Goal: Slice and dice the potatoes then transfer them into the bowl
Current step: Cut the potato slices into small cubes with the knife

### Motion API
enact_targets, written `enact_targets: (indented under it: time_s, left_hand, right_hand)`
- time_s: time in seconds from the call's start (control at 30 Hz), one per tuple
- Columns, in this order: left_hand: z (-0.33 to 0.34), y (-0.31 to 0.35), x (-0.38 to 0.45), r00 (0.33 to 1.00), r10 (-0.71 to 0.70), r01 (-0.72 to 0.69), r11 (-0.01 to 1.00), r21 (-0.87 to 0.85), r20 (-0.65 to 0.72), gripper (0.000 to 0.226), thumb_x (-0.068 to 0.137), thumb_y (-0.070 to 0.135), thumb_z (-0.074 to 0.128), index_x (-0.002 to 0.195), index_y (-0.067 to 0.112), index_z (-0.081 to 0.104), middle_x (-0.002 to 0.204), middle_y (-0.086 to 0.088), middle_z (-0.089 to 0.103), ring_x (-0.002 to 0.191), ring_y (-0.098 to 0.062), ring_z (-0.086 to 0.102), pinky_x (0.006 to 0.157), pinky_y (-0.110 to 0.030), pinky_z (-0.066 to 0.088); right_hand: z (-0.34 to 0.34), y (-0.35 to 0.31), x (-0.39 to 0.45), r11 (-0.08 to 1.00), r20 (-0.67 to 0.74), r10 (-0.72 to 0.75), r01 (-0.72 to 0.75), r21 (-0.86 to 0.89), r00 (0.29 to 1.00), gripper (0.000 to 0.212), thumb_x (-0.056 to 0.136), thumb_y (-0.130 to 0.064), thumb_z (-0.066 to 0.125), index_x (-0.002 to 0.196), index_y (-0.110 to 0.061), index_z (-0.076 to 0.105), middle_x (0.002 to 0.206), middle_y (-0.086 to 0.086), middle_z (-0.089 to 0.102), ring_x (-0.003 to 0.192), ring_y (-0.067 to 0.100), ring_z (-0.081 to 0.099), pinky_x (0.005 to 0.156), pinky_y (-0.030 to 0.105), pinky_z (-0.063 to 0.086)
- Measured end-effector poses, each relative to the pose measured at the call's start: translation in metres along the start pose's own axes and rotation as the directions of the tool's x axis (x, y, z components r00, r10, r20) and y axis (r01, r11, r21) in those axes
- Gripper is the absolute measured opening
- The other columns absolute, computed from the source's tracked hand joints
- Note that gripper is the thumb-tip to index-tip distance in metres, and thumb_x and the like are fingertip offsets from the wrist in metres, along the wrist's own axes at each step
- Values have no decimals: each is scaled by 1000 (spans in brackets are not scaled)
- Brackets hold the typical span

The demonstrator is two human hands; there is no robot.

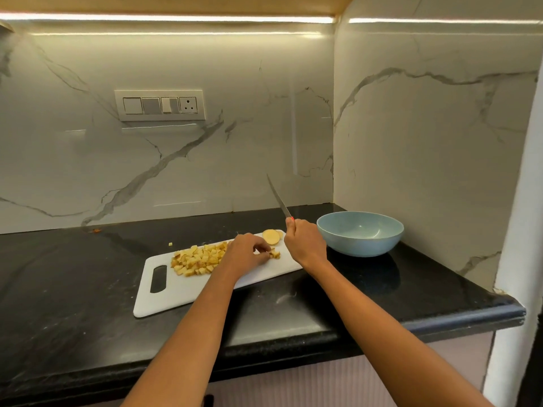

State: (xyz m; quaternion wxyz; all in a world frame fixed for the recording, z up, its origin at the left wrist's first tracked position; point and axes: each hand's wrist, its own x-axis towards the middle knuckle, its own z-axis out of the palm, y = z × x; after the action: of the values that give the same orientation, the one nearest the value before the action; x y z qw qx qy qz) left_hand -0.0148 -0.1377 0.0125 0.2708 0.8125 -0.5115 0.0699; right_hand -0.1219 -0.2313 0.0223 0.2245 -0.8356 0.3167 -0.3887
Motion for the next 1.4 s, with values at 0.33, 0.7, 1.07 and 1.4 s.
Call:
enact_targets:
  time_s: [0.33, 0.7, 1.07, 1.4]
  left_hand:
    - [-3, -7, 14, 995, -32, 24, 996, 83, 93, 14, 83, 24, 64, 96, 20, 70, 100, 5, 67, 88, -8, 52, 98, -40, 42]
    - [-1, -2, 4, 1000, 10, -10, 991, 134, 7, 16, 86, 26, 60, 98, 18, 68, 98, 0, 67, 87, -13, 57, 96, -38, 43]
    - [-1, 1, -3, 994, 16, 18, 950, 311, -107, 18, 91, 31, 53, 102, 26, 67, 106, 6, 66, 100, -13, 56, 93, -33, 31]
    - [5, 8, -2, 985, -37, 94, 936, 339, -170, 20, 90, 30, 53, 99, 23, 70, 101, 3, 66, 97, -15, 53, 86, -32, 31]
  right_hand:
    - [10, 8, 31, 999, -51, -24, 25, 20, 998, 41, 103, -32, 29, 77, -11, 52, 66, -2, 48, 58, 8, 44, 53, 23, 32]
    - [12, 15, 28, 999, -59, -51, 51, -11, 997, 42, 102, -33, 30, 83, -8, 57, 72, 0, 52, 64, 9, 47, 57, 22, 35]
    - [10, 18, 23, 998, -49, -61, 59, -38, 997, 44, 102, -34, 29, 88, -6, 60, 76, 2, 54, 71, 11, 50, 65, 25, 40]
    - [11, 19, 24, 997, -56, -70, 68, -29, 996, 45, 102, -34, 29, 91, -5, 62, 78, 2, 54, 73, 12, 50, 66, 26, 40]
